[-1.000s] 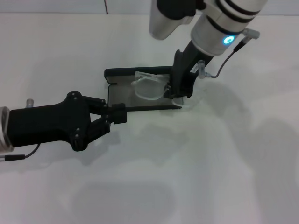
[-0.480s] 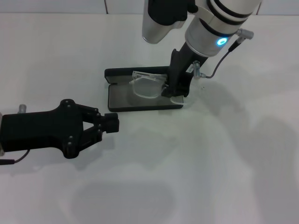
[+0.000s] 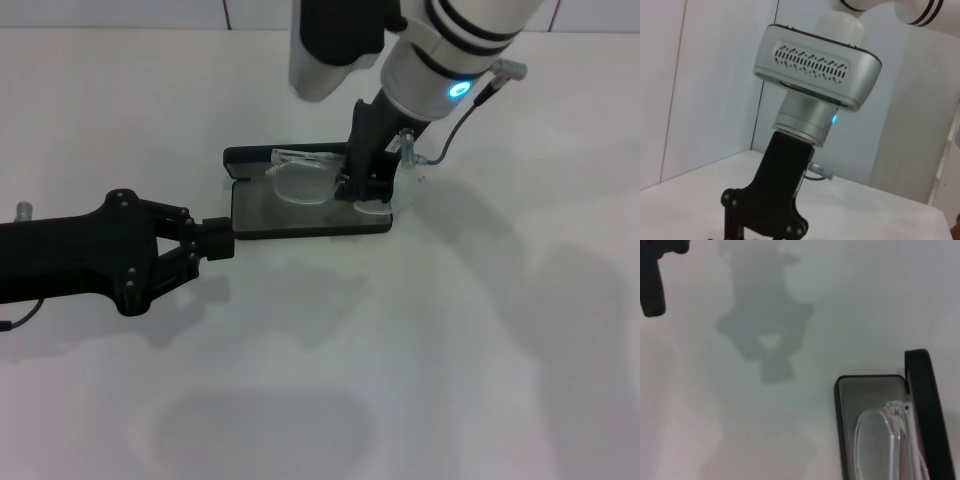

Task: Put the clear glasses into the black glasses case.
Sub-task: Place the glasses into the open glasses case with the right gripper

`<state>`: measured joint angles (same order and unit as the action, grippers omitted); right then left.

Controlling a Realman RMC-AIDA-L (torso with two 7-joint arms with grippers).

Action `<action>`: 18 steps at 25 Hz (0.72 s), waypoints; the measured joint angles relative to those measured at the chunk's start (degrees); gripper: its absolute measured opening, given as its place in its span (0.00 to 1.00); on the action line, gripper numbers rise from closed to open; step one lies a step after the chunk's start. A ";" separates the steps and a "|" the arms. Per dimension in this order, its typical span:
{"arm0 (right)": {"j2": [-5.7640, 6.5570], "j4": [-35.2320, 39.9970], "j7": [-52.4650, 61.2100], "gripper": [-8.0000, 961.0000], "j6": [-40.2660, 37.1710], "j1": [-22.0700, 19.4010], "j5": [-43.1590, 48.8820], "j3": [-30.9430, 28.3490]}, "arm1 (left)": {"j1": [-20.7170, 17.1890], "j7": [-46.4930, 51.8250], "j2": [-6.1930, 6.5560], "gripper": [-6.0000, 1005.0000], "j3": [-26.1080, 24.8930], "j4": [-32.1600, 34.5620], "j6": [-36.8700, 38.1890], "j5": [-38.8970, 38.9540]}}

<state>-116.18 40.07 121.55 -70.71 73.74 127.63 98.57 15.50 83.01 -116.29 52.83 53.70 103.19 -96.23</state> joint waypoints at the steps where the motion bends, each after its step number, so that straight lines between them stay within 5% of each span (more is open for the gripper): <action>1: -0.01 0.00 0.00 0.11 0.76 0.02 -0.38 1.24 | 0.08 -0.02 0.00 0.11 0.00 0.00 0.00 -0.01; 6: -0.01 -0.11 -0.06 0.11 4.67 -0.37 -3.08 6.74 | 0.26 -0.10 0.02 0.11 -0.02 0.00 -0.01 -0.02; 18: -0.01 -0.38 -0.53 0.12 10.40 -1.88 -5.42 9.70 | 0.99 -0.13 -0.21 0.11 -0.01 0.00 -0.16 -0.02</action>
<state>-116.19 39.69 121.02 -60.31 71.86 122.21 108.27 16.49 82.88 -116.50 52.82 53.70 103.02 -96.25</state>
